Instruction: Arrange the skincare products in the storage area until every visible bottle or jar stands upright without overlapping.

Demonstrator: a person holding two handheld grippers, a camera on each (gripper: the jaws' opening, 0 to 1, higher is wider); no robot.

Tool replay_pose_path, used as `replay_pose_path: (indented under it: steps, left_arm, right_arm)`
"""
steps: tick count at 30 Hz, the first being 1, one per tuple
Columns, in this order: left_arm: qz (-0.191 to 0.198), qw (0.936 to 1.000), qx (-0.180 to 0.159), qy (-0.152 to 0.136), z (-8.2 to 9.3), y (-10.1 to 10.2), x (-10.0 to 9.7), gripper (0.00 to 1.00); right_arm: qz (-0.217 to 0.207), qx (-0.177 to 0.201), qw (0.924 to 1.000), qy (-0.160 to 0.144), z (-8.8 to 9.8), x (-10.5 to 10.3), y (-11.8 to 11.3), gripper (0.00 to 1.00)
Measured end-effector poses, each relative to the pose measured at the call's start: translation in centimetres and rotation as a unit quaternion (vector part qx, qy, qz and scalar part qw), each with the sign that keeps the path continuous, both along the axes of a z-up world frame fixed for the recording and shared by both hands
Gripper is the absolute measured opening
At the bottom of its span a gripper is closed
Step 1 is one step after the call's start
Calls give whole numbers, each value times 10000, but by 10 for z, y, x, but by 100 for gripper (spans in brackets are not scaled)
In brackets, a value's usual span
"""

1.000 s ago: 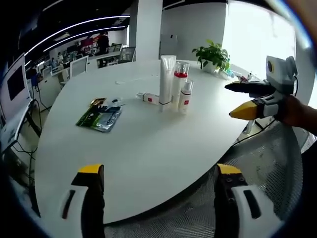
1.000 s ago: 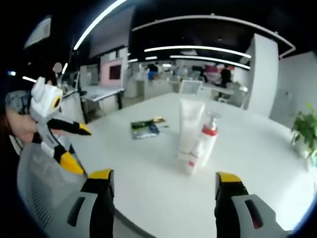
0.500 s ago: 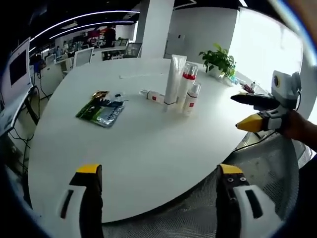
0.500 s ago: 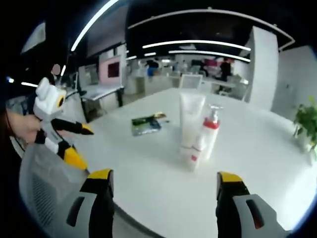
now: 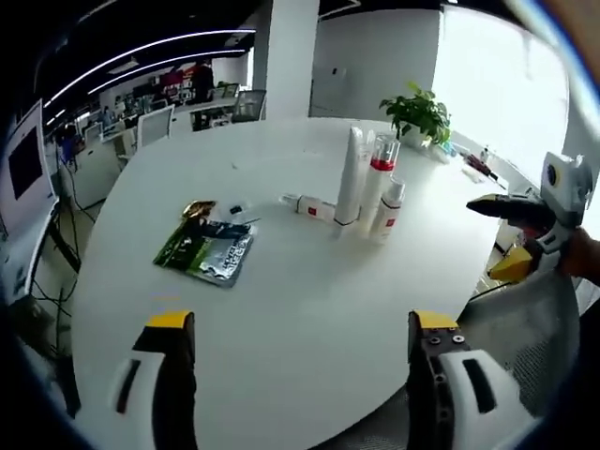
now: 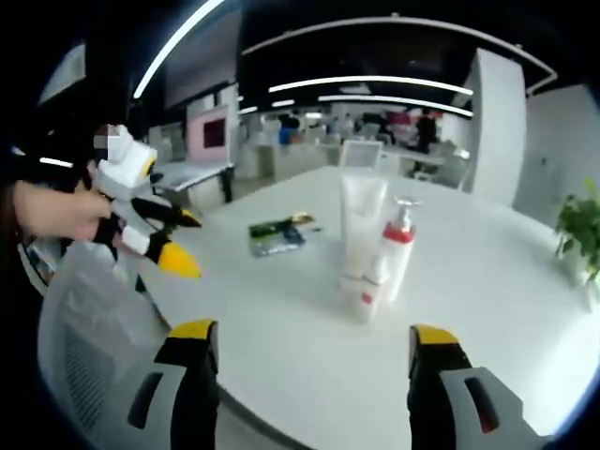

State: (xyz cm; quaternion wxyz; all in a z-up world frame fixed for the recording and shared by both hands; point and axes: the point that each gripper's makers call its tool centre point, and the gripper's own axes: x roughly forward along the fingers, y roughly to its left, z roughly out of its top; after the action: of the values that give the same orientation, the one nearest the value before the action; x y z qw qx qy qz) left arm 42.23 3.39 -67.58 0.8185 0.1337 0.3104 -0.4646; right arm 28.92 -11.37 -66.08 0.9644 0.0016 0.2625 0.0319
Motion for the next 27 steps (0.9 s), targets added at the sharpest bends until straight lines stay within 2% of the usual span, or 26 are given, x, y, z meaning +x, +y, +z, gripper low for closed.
replay_pose_path:
  steps: [6, 15, 18, 20, 23, 27]
  left_arm:
    - [-313, 9994, 68, -162, 8, -21, 17, 85]
    - [-604, 9977, 204, -214, -4, -48, 43, 78]
    - [-856, 9953, 396, -231, -9, -54, 50, 73]
    - [-963, 9943, 245, -386, -6, -64, 58, 71]
    - [-1127, 9922, 316, -419, -10, -71, 68, 67]
    - [-1459, 9870, 415, -533, -16, -80, 78, 65]
  right_arm:
    - [91, -32, 9999, 58, -1, 0, 3, 81]
    - [-70, 61, 9999, 135, -4, 1, -5, 80]
    - [-83, 73, 9998, 191, -7, 2, -6, 79]
    - [-90, 87, 9997, 219, -8, 1, -6, 79]
    - [-93, 112, 9995, 293, -10, 1, -6, 78]
    - [-99, 115, 9992, 382, -14, 0, -6, 78]
